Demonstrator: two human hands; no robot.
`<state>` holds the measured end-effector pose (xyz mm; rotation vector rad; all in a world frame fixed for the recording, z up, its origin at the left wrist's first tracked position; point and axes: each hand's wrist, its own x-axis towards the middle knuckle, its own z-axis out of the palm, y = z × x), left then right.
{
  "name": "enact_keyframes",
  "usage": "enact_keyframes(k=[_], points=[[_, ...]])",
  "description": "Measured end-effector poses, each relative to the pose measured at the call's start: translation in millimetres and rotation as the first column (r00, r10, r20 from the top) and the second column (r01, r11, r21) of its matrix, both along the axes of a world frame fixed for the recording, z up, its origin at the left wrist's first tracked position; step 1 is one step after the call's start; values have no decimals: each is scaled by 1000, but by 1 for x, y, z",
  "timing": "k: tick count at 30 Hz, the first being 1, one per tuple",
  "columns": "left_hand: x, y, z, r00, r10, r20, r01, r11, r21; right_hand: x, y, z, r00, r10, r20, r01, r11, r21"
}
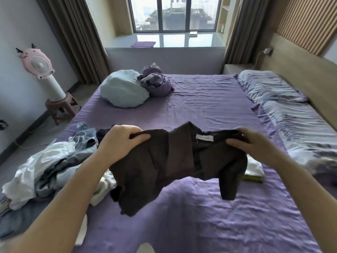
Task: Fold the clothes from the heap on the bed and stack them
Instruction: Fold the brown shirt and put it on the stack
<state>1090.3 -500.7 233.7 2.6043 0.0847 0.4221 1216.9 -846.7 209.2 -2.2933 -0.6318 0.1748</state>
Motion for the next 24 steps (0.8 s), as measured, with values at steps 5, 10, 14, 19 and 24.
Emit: enact_keyframes(k=[5, 10, 14, 19, 24], points=[[-29, -15, -1, 992, 23, -128, -57, 962, -268, -24, 3, -16, 991, -43, 123, 51, 997, -59], [-48, -18, 6, 968, 39, -248, -149, 886, -440, -32, 5, -15, 1000, 8, 30, -8, 1000, 15], [-30, -3, -16, 925, 93, -368, -216, 926, -310, -18, 15, -24, 999, -9, -38, 11, 998, 58], [4, -5, -130, 769, 143, -623, -239, 968, -74, -1, 44, -121, 874, -32, -485, 19, 999, -33], [10, -15, -254, 654, 260, -711, -298, 952, 74, -10, 60, -254, 820, -268, -505, 127, 947, -295]])
